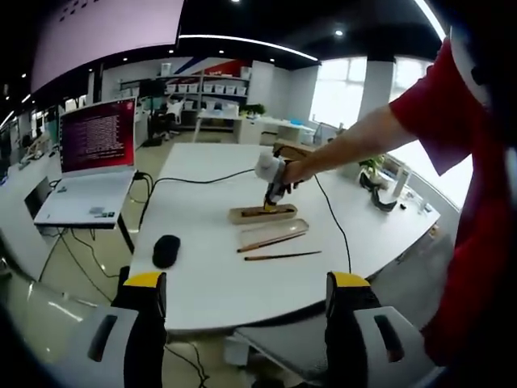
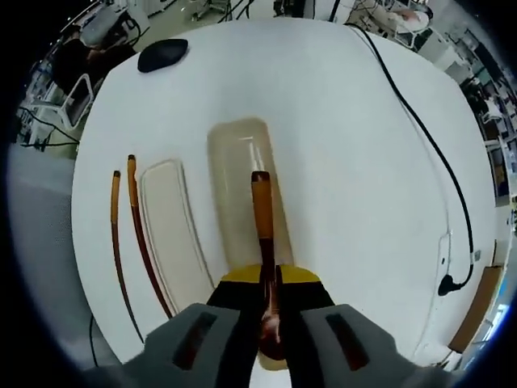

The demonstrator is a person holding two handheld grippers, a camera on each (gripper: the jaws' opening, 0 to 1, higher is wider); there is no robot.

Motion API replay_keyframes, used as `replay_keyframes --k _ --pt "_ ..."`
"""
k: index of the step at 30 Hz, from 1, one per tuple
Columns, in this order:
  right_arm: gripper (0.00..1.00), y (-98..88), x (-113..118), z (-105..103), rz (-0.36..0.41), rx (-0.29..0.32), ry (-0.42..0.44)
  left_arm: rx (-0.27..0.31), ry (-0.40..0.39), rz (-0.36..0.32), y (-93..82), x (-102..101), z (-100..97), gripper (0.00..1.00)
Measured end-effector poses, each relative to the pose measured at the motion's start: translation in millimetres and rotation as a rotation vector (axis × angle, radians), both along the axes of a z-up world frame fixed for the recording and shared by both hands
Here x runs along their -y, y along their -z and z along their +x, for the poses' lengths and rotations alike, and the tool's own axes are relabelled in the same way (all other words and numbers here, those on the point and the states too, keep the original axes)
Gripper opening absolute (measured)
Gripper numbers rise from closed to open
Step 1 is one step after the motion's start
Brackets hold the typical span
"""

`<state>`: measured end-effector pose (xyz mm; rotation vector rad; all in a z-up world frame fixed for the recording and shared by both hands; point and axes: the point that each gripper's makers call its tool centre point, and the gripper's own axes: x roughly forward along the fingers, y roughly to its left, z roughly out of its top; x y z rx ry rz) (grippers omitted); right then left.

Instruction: Arrange the utensils inside the cutlery case until each visible utensil rests in its matching compartment.

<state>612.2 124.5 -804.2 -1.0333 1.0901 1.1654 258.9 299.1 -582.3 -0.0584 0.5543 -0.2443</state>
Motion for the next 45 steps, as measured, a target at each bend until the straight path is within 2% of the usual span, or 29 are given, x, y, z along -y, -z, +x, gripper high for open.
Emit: replay_keyframes --k 2,4,7,8,9,16,23,29,31,34,45 --pt "0.14 -2.4 2.4 -5.2 0.004 -0.007 0.014 0.009 0.001 -0.001 -1.7 -1.6 -1.2 0.83" --pt "0.11 -6.7 1.5 -5.6 0.019 0.023 -0.010 0.021 0.000 -0.003 -3.7 -3.2 -1.8 0.83" --pt "0.08 -21.8 -5.1 -13.5 0.042 0.105 -0.128 0.039 0.006 -0.009 -6.3 -5.2 -2.5 0.83" --pt "0.09 -25.1 -7.6 -17.0 0.057 0.112 -0.132 0.047 0.011 -0.011 -6.6 -5.7 -2.2 0.83" --pt "0.09 -30.2 -8.0 -25.7 0.068 0.101 -0.119 0.051 0.015 -0.013 -6.5 -6.1 -1.8 0.83" --pt "0.08 -41.7 -9.8 -51.3 0.100 0.105 -0.109 0.083 0.052 -0.010 -10.3 -10.0 9.1 0.82" --pt "0.06 -49.8 -4.7 -61.4 0.110 0.117 -0.105 0.119 0.069 -0.001 -19.9 -11.2 12.6 0.82" --pt "0.06 -48.7 -6.7 -90.8 0.137 0.094 -0.091 0.117 0.073 -0.003 -18.6 -9.4 9.0 0.82" --pt "0.06 -39.5 -6.7 -100.9 0.134 0.064 -0.098 0.115 0.074 0.000 -18.0 -7.6 7.3 0.81" --pt "0.06 -30.2 -6.8 -111.9 0.131 0.050 -0.111 0.113 0.076 0.002 -18.3 -5.2 4.8 0.81" --pt "0.06 -27.4 -8.5 -127.8 0.149 0.029 -0.106 0.107 0.089 0.006 -16.1 1.9 -0.7 0.81"
